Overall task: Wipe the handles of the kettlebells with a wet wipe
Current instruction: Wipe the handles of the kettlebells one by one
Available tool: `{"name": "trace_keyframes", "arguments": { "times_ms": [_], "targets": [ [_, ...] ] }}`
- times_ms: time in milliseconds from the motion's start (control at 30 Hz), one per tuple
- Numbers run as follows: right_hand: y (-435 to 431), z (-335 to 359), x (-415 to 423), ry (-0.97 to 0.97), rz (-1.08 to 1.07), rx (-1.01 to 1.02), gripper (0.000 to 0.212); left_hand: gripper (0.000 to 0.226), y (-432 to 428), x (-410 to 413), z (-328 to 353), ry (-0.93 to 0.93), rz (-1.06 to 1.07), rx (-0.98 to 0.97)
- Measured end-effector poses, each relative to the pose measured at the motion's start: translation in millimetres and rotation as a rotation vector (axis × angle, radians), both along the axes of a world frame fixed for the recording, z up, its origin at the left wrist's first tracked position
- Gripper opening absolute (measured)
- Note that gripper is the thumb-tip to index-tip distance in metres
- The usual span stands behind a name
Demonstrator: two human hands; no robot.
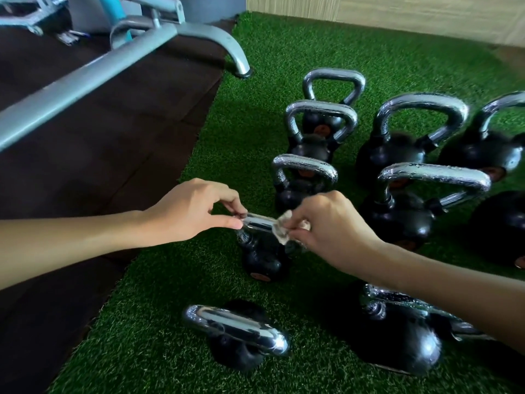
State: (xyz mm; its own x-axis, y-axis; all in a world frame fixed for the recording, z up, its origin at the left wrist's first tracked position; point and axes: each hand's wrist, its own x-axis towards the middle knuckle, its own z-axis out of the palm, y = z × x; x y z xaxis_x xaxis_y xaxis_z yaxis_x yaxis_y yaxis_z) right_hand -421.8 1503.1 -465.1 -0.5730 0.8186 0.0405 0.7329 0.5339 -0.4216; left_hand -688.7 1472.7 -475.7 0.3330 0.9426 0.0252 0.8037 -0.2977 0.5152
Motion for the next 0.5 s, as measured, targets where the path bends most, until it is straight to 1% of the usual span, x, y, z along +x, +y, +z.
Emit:
{"name": "trace_keyframes", "arguments": {
  "times_ms": [133, 300, 400, 500],
  "targets": [
    [-5, -2, 30, 0.071, -0.143, -0.117, 0.009, 0.015, 1, -1, -5, 0.001, 0.015, 0.020],
    [8, 8, 16, 0.091, -0.113, -0.182, 0.018, 0.014, 3, -2, -7, 0.003, 0.016, 0.027],
    [14, 8, 19, 0.096, -0.158, -0.261, 0.016, 0.014, 4, -2, -7, 0.008, 0.012, 0.022],
    [18, 8, 20, 0.045, -0.174, -0.320, 0.016, 0.015, 3, -1, -6, 0.005, 0.016, 0.014]
  ]
}}
